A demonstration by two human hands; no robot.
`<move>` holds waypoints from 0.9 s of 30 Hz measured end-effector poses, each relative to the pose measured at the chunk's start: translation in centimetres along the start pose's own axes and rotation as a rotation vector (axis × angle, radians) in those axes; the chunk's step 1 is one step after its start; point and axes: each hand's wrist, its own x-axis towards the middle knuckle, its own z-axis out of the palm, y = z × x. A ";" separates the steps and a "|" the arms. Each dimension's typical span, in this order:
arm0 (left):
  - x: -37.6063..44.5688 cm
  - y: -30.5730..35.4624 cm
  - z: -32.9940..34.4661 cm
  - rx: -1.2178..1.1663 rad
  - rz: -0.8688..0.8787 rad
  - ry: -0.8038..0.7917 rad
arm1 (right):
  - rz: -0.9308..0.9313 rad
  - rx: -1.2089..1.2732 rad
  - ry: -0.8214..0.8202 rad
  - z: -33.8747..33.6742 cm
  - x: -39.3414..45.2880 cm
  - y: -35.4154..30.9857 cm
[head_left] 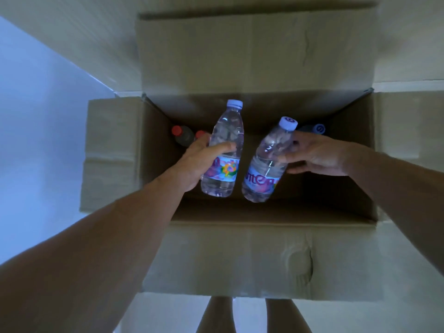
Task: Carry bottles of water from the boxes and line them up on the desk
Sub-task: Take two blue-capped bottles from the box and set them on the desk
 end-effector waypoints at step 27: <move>-22.3 17.1 1.7 -0.306 0.026 -0.068 | -0.113 0.704 0.085 8.9 -21.4 -13.2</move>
